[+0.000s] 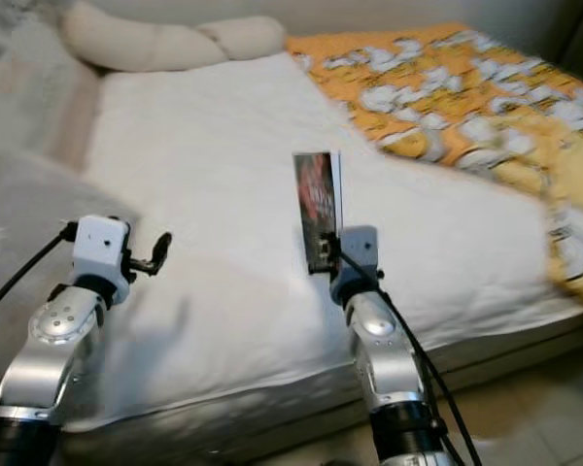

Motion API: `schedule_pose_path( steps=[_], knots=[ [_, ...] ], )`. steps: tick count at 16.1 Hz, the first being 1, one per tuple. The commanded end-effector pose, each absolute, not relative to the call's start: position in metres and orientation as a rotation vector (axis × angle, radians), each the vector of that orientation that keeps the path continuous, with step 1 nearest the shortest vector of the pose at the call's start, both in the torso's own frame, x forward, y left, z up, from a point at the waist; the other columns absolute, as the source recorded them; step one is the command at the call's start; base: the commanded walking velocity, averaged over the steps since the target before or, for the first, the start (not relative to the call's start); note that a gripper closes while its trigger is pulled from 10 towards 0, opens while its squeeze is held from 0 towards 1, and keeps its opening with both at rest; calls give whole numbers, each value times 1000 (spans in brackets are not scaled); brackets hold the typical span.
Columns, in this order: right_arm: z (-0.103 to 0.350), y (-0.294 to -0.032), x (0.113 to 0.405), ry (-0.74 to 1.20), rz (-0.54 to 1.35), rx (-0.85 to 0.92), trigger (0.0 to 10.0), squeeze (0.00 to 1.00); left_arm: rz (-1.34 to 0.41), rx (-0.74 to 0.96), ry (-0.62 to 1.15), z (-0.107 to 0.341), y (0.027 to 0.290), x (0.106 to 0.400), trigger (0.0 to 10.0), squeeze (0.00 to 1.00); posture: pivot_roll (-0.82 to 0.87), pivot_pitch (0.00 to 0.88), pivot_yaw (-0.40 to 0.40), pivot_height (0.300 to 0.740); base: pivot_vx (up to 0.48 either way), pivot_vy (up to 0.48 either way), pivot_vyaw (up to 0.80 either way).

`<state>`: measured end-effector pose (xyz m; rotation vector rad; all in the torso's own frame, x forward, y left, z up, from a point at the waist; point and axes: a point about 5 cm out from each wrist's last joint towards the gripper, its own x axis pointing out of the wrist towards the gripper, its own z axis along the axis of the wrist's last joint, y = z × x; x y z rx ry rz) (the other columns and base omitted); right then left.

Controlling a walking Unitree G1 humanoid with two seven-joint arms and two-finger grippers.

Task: Clean up the room

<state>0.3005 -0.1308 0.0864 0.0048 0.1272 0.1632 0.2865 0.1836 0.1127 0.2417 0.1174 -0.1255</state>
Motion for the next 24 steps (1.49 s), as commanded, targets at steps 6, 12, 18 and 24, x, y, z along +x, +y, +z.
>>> schedule_pose_path(
  steps=[6, 12, 18, 24],
  knots=[
    [93, -138, 304, 95, 132, 7, 10000, 0, -117, 231, 101, 116, 182, 289, 10000, 0, -29, 0, 38, 740, 0, -211, 0],
    [95, -136, 309, 103, 135, 27, 10000, 0, -95, 205, 70, 125, 186, 296, 10000, 0, -7, 0, 32, 740, 0, 0, 0],
    [95, -139, 310, 108, 139, -40, 10000, 0, -127, 153, 62, 126, 179, 295, 10000, 0, -14, 0, 36, 740, 0, 0, 97],
    [93, -143, 310, 117, 105, -14, 10000, 0, -136, 153, 69, 125, 178, 294, 10000, 0, -20, 0, 43, 740, 247, 0, 400]
  ],
)
